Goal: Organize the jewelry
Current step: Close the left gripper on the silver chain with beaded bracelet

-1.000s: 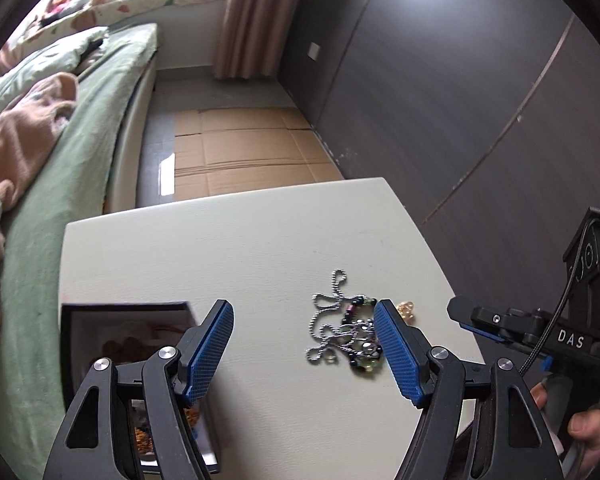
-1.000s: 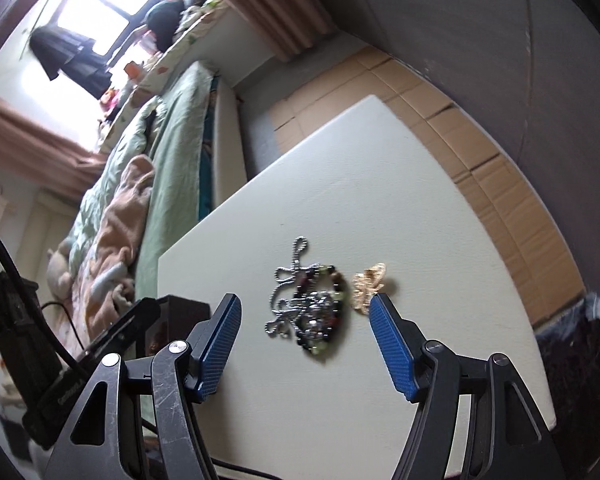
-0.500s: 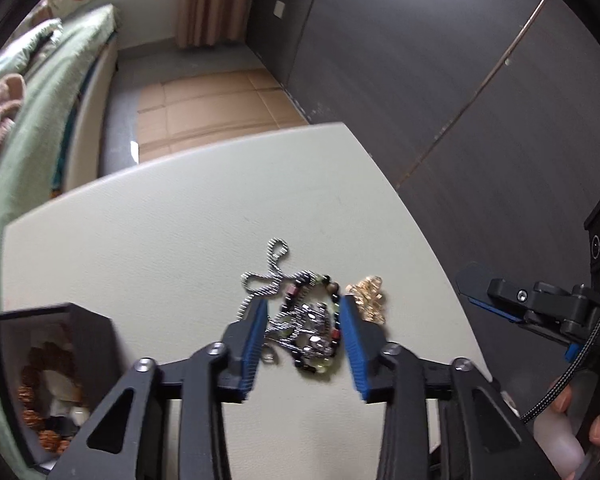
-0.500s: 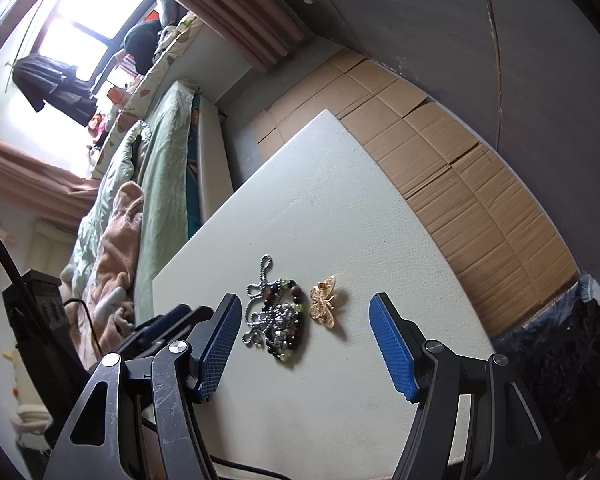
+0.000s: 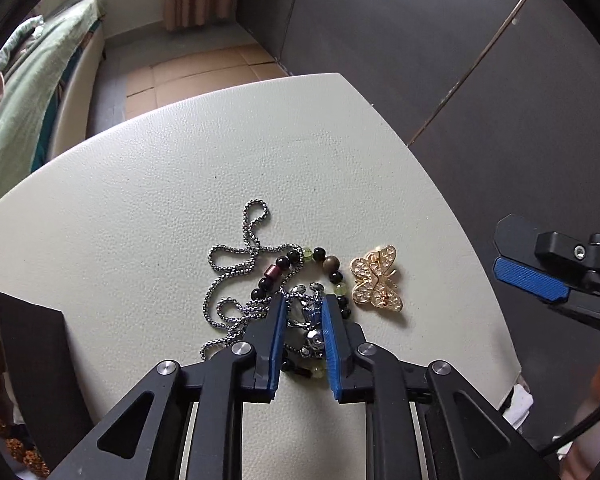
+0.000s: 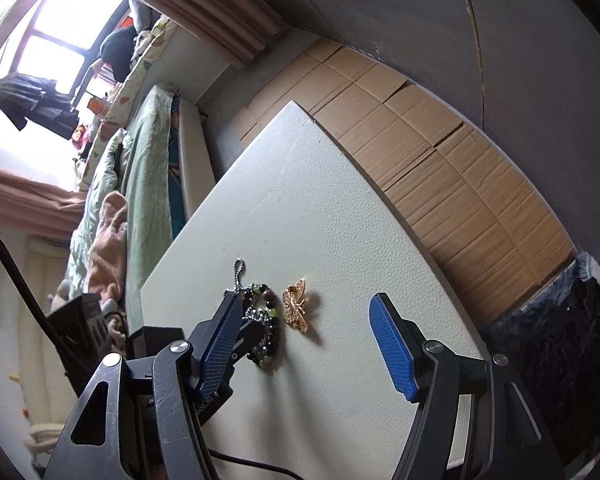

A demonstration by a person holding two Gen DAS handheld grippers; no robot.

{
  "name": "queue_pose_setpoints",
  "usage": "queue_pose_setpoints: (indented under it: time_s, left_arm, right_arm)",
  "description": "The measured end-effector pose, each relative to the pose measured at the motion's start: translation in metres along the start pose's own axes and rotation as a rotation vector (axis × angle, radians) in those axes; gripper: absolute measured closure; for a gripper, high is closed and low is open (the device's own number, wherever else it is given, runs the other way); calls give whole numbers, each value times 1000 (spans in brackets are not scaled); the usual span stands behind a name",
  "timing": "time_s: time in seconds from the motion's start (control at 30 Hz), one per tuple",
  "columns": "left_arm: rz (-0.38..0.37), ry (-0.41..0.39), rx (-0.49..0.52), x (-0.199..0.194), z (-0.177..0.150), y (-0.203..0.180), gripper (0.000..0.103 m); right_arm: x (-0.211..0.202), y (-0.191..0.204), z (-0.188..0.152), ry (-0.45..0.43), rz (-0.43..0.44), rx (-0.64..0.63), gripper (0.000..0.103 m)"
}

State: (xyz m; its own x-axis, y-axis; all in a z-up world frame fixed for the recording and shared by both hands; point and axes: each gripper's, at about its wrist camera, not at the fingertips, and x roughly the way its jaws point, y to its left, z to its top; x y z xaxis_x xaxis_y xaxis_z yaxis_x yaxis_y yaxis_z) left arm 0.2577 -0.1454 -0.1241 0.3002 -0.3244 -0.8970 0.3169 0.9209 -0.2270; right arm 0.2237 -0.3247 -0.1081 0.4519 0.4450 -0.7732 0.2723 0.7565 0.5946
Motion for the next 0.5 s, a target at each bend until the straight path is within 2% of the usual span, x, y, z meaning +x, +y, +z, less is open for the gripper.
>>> queue_pose_setpoints:
  time_s: [0.23, 0.37, 0.5]
  left_arm:
    - [156, -48, 149, -2, -19, -31, 79]
    - [184, -42, 180, 0, -24, -32, 64]
    - [148, -53, 168, -2, -25, -24, 64]
  right_arm:
    - [1, 3, -2, 12, 7, -16, 36]
    - [-1, 0, -1, 11, 12, -1, 36]
    - [-3, -1, -1, 7, 14, 2, 36]
